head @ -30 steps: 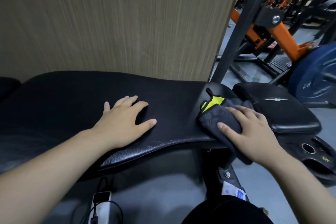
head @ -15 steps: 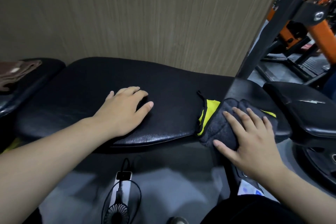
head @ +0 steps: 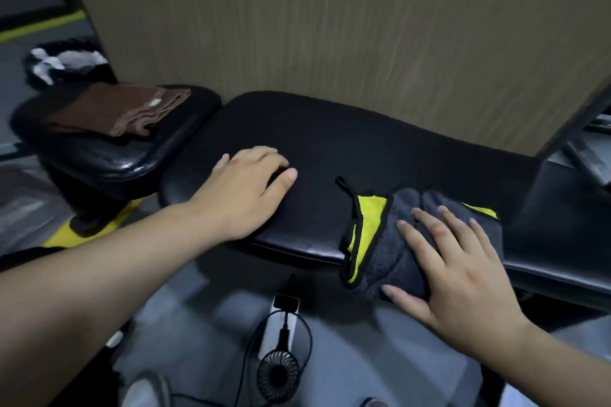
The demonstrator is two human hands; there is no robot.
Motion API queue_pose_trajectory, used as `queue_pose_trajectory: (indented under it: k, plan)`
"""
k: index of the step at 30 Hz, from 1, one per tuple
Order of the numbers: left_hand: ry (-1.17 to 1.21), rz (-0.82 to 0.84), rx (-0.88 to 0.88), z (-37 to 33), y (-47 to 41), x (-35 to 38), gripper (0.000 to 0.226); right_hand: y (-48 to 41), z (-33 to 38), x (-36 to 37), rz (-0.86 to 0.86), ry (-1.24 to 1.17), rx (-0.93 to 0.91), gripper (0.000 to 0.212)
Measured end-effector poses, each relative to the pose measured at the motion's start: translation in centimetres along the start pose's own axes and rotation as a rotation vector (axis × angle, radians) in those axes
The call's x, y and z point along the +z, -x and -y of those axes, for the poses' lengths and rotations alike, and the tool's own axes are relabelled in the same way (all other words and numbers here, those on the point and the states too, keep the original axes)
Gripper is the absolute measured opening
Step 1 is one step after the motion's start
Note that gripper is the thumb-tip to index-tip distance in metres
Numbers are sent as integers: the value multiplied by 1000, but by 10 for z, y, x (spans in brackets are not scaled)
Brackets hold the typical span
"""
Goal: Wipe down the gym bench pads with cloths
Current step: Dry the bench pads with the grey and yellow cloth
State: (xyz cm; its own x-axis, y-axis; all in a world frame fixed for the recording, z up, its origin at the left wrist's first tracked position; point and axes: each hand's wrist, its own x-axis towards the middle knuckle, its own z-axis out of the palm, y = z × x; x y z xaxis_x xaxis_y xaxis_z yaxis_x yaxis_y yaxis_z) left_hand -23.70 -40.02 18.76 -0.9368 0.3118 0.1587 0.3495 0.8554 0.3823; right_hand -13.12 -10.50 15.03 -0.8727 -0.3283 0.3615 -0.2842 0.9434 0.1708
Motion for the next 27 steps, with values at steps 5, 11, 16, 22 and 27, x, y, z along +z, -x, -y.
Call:
queue_pose_trajectory:
  k: [5,11,16,22,27]
  plan:
    - [37,-17,8,30,-10,-19,52,-26,65,1,-34,-23,-24,75]
    - [-76,-2,24,59,-15,-36,47,-60,134,4,-49,-30,28,72]
    - [-123,-18,-11,88,-9,-45,41,-79,169,12,-87,-41,88,70]
    - [-143,-100,-42,131,-3,-65,64,-106,208,15,-56,-104,145,71]
    - [-96,-168,-144,153,-2,-81,49,-136,248,13,41,-181,186,77]
